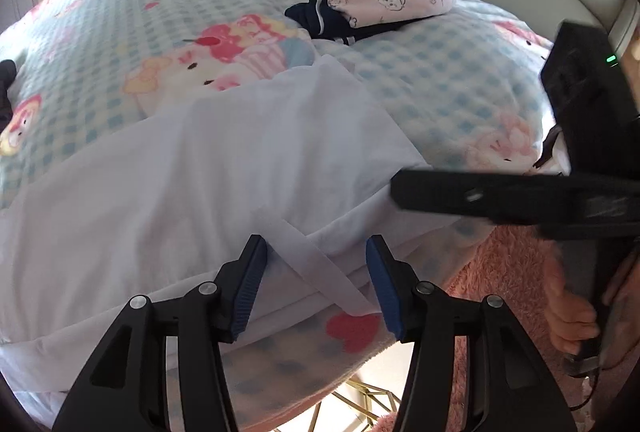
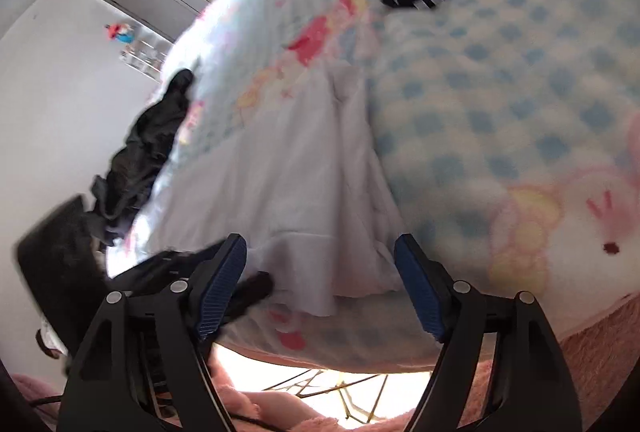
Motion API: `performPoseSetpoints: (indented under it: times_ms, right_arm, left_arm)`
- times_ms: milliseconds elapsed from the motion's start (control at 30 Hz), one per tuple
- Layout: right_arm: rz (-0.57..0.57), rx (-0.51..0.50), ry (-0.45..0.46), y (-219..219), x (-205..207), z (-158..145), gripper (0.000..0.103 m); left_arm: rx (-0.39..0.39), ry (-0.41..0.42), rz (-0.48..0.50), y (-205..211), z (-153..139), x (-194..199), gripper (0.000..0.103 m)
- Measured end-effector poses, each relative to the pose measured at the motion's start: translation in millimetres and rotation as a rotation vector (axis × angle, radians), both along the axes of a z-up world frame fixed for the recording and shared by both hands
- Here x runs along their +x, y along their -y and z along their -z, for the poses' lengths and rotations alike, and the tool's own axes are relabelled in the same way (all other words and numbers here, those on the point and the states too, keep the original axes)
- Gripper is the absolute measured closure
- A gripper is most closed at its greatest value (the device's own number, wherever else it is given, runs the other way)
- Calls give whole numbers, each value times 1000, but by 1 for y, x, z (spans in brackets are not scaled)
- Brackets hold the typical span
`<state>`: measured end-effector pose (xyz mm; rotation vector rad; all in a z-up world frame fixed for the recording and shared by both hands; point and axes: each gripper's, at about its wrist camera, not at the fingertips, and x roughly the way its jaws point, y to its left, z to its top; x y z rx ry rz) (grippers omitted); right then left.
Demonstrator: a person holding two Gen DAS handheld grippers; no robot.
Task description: Fold clothes
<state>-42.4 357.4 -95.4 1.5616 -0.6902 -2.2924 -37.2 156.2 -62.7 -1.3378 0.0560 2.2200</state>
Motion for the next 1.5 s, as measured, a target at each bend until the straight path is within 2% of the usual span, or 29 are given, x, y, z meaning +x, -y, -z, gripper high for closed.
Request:
performPoseSetpoints:
  times_ms: [33, 133, 167, 200, 233, 300, 367, 400, 467, 533, 633, 800, 833, 900, 933, 1000, 1033, 1167, 1267, 1333, 1400, 1467, 1500]
  right_arm:
    - [23, 6, 25, -4, -1, 7, 41]
    - [54, -66, 11, -9, -3, 12, 38]
    - [34, -59, -1, -4, -5, 10, 51]
    - [3, -40, -24, 4, -6, 5, 59]
    - [-19, -28, -53, 10, -6, -2, 73]
    - [-34, -28, -132, 16, -1, -21, 77]
    - [-55, -53, -203, 22, 4, -38, 78]
    - [-67, -69, -230, 25, 6, -44, 78]
    - [-73, -69, -239, 32, 8, -46, 78]
    - [-70, -60, -236, 39, 8, -45, 78]
    - [-56, -88, -233, 39, 14, -43, 78]
    - [-87, -69, -248, 47, 18, -47, 76]
    - [-94, -59, -248, 49, 17, -47, 75]
    - [-109, -37, -246, 52, 16, -45, 63]
    - [-116, -26, -245, 54, 16, -45, 53]
    - [-129, -8, -235, 56, 15, -42, 52]
    - [-132, -9, -211, 53, 14, -39, 52]
    - [-86, -44, -181, 22, 24, -39, 52]
    - [68, -45, -178, -15, 31, -40, 52]
    - [137, 33, -134, -28, 27, -34, 52]
    - [134, 122, -87, -27, 20, -25, 53]
    - [94, 130, -54, -18, 14, -16, 56]
    - [77, 109, -43, -14, 11, -12, 56]
  left_arm:
    - [44, 8, -14, 9, -4, 2, 49]
    - [152, 34, -85, 35, -8, 1, 48]
    - [161, 46, -108, 41, -7, 0, 48]
    - [154, 52, -126, 44, -6, -2, 48]
    - [141, 51, -139, 46, -7, -3, 48]
    - [172, 45, -163, 54, -13, -5, 48]
    - [297, 68, -184, 66, -22, -11, 47]
    - [365, 92, -181, 68, -24, -17, 44]
    - [466, 147, -145, 63, -28, -32, 40]
    - [473, 187, -90, 45, -30, -44, 40]
    - [426, 182, -34, 18, -34, -48, 40]
    - [389, 202, -42, 5, -24, -47, 42]
    - [371, 203, -68, 6, -21, -46, 45]
    - [390, 250, -140, 9, -13, -49, 57]
    - [400, 274, -169, 10, -7, -51, 64]
    - [362, 287, -204, 9, 3, -52, 75]
    - [352, 298, -210, 8, 7, -52, 76]
    - [361, 325, -219, 13, 16, -52, 77]
    - [368, 323, -211, 12, 18, -51, 77]
    - [370, 317, -204, 10, 17, -50, 77]
    - [381, 319, -197, 8, 16, -49, 77]
    - [423, 336, -183, 6, 15, -50, 71]
    - [442, 345, -177, 4, 15, -50, 64]
